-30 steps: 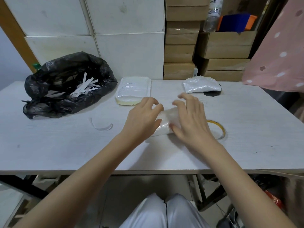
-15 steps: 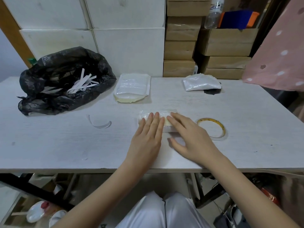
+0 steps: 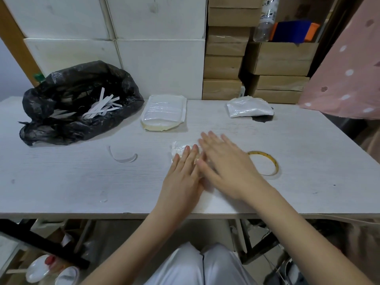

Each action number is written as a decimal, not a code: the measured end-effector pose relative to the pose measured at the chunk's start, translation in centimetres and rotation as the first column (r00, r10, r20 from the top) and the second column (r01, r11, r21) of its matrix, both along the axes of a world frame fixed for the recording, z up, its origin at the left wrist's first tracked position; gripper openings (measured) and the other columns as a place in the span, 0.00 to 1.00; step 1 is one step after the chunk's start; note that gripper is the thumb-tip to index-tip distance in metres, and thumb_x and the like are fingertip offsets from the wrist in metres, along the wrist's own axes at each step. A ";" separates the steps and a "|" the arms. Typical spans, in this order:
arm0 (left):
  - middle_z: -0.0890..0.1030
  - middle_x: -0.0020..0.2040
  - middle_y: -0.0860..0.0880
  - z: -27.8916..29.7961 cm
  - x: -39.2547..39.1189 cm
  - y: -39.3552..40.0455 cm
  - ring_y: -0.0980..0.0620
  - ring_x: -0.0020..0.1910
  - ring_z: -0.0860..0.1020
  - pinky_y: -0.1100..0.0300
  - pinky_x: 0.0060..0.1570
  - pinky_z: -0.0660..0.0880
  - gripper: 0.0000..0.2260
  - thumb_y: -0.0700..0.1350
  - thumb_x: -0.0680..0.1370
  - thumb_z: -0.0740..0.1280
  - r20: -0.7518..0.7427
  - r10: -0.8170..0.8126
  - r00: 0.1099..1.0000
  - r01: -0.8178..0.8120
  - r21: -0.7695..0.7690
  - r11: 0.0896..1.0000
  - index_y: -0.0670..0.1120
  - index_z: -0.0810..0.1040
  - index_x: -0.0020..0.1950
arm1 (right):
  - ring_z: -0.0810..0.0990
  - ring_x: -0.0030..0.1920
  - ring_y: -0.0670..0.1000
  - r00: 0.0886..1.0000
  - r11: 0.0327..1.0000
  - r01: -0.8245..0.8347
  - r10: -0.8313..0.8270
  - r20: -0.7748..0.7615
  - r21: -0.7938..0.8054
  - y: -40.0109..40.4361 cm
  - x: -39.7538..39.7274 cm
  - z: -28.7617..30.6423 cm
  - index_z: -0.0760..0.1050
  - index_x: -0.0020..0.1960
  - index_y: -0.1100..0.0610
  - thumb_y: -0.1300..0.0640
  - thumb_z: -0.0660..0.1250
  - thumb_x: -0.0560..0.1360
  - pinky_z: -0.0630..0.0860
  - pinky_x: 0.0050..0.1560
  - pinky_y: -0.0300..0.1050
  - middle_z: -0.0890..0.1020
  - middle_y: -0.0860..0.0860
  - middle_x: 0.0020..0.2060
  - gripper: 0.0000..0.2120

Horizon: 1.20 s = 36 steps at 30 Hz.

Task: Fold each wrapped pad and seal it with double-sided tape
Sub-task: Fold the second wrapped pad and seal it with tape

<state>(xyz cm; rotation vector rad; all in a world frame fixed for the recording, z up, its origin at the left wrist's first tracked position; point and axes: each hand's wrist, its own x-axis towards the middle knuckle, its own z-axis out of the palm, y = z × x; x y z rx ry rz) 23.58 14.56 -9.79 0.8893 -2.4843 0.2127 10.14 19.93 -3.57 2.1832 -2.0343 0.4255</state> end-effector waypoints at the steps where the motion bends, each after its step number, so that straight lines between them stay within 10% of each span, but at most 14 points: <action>1: 0.73 0.67 0.39 -0.1 0.1 -0.1 0.40 0.67 0.72 0.44 0.63 0.68 0.23 0.46 0.75 0.58 -0.003 -0.006 1.000 0.006 0.004 1.000 0.38 0.72 0.68 | 0.47 0.76 0.46 0.999 0.999 0.025 -0.024 -0.030 0.039 -0.2 0.6 -0.6 0.52 0.76 0.56 0.37 0.33 0.71 0.37 0.72 0.39 0.53 0.50 0.76 0.39; 8: 0.66 0.73 0.45 0.8 0.9 -0.7 0.47 0.73 0.62 0.50 0.72 0.60 0.24 0.42 0.76 0.62 -0.131 -0.142 0.981 0.169 0.226 0.959 0.43 0.66 0.73 | 0.45 0.76 0.42 0.969 0.990 0.105 -0.122 0.215 0.090 -0.4 1.2 -2.5 0.48 0.77 0.54 0.37 0.36 0.74 0.42 0.73 0.37 0.52 0.47 0.76 0.36; 12: 0.64 0.72 0.57 3.1 1.6 -1.0 0.64 0.71 0.61 0.66 0.71 0.58 0.24 0.46 0.76 0.63 -0.482 -0.062 0.874 0.387 0.613 0.688 0.48 0.65 0.73 | 0.46 0.76 0.43 0.961 0.988 0.140 -0.152 0.230 0.068 -0.5 1.8 -2.8 0.49 0.76 0.54 0.37 0.34 0.73 0.42 0.73 0.38 0.53 0.47 0.76 0.37; 15: 0.76 0.64 0.49 6.4 2.2 -1.9 0.56 0.61 0.76 0.59 0.61 0.73 0.19 0.35 0.78 0.61 -0.714 0.373 0.593 0.561 0.698 0.445 0.44 0.70 0.69 | 0.47 0.76 0.45 0.964 0.987 0.149 -0.158 0.212 0.056 -0.7 1.9 -3.0 0.52 0.76 0.54 0.38 0.33 0.72 0.42 0.72 0.38 0.54 0.48 0.76 0.37; 17: 0.79 0.58 0.49 7.8 2.2 -2.6 0.51 0.59 0.77 0.57 0.58 0.75 0.16 0.34 0.79 0.58 -0.686 0.430 0.587 0.485 0.723 0.493 0.44 0.74 0.65 | 0.48 0.76 0.45 0.967 0.987 0.149 -0.157 0.202 0.055 -0.8 1.9 -3.1 0.53 0.76 0.54 0.37 0.33 0.72 0.42 0.72 0.39 0.54 0.48 0.76 0.38; 19: 0.78 0.61 0.49 8.0 1.0 -2.2 0.50 0.63 0.74 0.58 0.61 0.70 0.16 0.37 0.79 0.57 -0.491 0.294 0.820 0.173 0.703 0.690 0.45 0.74 0.65 | 0.49 0.76 0.46 0.971 0.987 0.151 -0.157 0.183 0.046 -0.9 1.9 -3.0 0.53 0.76 0.54 0.37 0.35 0.73 0.43 0.73 0.40 0.54 0.48 0.76 0.37; 21: 0.77 0.64 0.44 6.4 -0.4 -1.1 0.47 0.65 0.74 0.57 0.61 0.71 0.17 0.39 0.78 0.56 -0.213 0.162 0.963 -0.087 0.322 0.943 0.41 0.75 0.64 | 0.48 0.76 0.47 0.976 0.989 0.141 -0.148 0.162 0.053 -0.9 1.9 -3.0 0.51 0.76 0.56 0.40 0.43 0.76 0.42 0.73 0.40 0.54 0.49 0.76 0.33; 23: 0.82 0.55 0.41 4.0 -1.1 -1.0 0.44 0.58 0.80 0.53 0.55 0.76 0.18 0.40 0.73 0.56 -0.059 0.083 0.995 -0.078 0.084 0.993 0.37 0.80 0.57 | 0.47 0.76 0.47 0.978 0.988 0.138 -0.147 0.148 0.068 -0.8 1.7 -3.0 0.49 0.76 0.56 0.46 0.50 0.78 0.40 0.73 0.39 0.52 0.50 0.76 0.30; 31: 0.64 0.74 0.48 1.4 -0.8 0.3 0.52 0.74 0.60 0.58 0.72 0.59 0.21 0.46 0.80 0.53 -0.325 0.118 0.938 0.046 0.455 0.889 0.44 0.65 0.73 | 0.47 0.75 0.41 0.916 0.992 0.064 -0.103 0.388 0.113 -0.4 0.9 -2.4 0.50 0.76 0.50 0.51 0.58 0.77 0.50 0.75 0.40 0.52 0.44 0.76 0.31; 36: 0.59 0.75 0.57 2.3 -0.2 0.3 0.62 0.74 0.55 0.69 0.70 0.52 0.20 0.42 0.82 0.56 -0.484 0.203 0.851 0.211 0.670 0.712 0.50 0.63 0.74 | 0.57 0.72 0.36 0.430 0.988 -0.129 -0.025 0.903 0.088 0.1 -0.1 -0.6 0.50 0.75 0.40 0.59 0.68 0.74 0.63 0.71 0.41 0.55 0.38 0.74 0.39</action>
